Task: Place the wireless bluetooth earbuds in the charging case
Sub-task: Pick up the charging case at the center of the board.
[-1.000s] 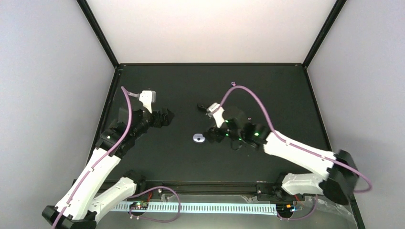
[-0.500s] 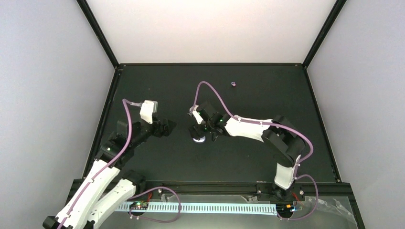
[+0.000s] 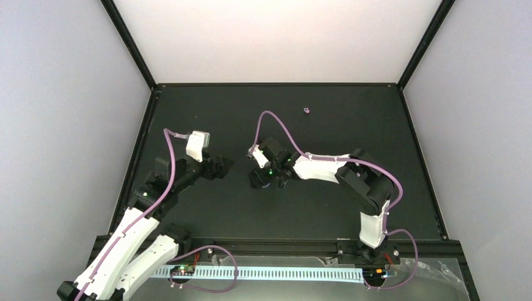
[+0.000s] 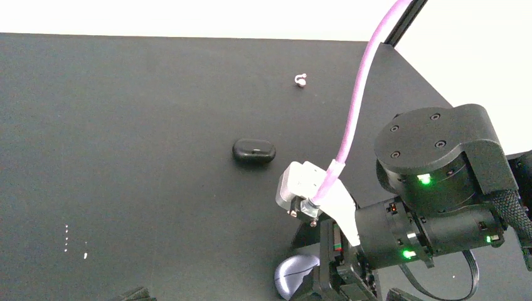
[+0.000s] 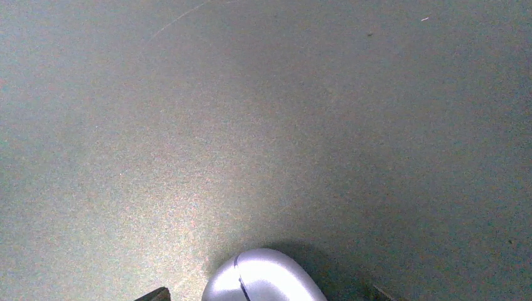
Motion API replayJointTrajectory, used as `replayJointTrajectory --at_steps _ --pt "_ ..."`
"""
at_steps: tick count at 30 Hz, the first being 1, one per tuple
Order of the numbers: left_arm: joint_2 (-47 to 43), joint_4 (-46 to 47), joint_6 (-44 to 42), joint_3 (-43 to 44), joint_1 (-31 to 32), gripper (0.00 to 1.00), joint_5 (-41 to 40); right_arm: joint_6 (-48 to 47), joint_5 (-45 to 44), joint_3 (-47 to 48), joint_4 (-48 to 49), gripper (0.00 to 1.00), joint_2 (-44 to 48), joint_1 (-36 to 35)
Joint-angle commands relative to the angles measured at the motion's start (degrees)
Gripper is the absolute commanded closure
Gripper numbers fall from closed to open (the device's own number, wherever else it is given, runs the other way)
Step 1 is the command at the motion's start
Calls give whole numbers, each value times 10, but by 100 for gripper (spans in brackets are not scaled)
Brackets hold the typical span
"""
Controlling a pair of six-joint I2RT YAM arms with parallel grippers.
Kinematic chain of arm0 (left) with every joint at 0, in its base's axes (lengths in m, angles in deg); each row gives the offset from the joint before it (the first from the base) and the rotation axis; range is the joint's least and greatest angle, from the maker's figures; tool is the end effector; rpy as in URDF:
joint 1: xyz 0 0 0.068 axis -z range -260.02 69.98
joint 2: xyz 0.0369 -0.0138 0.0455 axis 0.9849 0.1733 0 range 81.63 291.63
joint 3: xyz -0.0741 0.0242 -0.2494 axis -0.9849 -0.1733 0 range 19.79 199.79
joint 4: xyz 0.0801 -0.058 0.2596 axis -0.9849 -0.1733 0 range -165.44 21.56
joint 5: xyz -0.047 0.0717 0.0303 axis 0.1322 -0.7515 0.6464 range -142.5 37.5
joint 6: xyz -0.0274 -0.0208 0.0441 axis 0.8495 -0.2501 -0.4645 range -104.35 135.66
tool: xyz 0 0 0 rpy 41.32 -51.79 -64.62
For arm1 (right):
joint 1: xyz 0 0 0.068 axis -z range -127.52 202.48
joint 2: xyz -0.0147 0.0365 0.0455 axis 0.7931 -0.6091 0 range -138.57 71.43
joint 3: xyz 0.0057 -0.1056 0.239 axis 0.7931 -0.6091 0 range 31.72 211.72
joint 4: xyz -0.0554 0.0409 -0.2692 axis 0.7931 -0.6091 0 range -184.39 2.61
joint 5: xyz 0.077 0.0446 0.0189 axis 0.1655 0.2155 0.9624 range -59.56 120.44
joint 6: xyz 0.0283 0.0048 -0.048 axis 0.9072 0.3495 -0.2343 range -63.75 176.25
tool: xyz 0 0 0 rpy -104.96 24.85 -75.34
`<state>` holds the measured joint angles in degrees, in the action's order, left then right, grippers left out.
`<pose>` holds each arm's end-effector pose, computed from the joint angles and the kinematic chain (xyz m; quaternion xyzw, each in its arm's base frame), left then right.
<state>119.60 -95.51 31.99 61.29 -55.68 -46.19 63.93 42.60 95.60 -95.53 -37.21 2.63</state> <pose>0.1645 -0.0789 0.2996 0.0883 0.8311 -0.2333 0.4970 0.2495 0.3084 0.1211 -0.3705 0.8675 0.2402 0.2289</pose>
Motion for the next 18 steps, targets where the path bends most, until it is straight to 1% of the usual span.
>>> replayJointTrajectory --at_steps 1,10,18 --pt "7 15 -9 1 -2 1 20 -13 5 -13 -18 19 13 -13" --pt "23 13 -9 2 -2 1 38 -38 -43 -10 -44 25 12 -41" --pt "23 14 -9 1 -2 1 42 -63 -73 -2 -71 36 18 -53"
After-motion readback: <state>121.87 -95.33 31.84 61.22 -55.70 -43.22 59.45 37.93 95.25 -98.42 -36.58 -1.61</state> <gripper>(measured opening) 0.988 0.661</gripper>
